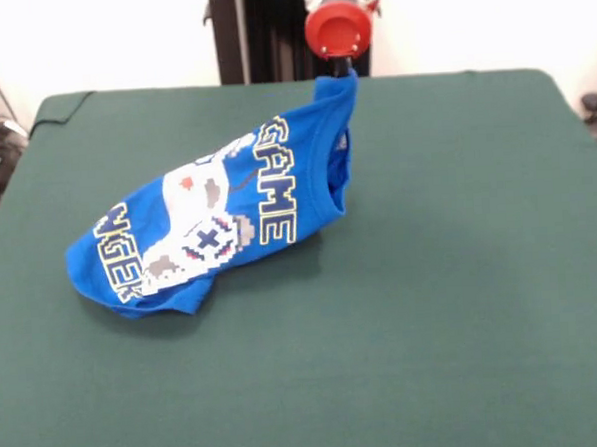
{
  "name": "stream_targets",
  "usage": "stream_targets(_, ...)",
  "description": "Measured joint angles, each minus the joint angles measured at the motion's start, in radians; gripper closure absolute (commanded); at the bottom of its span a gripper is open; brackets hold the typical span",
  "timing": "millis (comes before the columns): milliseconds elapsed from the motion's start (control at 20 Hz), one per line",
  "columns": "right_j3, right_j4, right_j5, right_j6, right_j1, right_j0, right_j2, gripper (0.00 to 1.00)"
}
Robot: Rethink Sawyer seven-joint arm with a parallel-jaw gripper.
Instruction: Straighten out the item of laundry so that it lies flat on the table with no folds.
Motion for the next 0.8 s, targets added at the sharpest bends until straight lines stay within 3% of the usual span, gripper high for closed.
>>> stream_targets(300, -0.064, -0.036, 0.0, 0.0, 0.03, -0.002, -0.044, 1.0)
stream_targets(800, -0.355, -0.166, 0.01, 0.0, 0.164, -0.056, -0.117, 1.0)
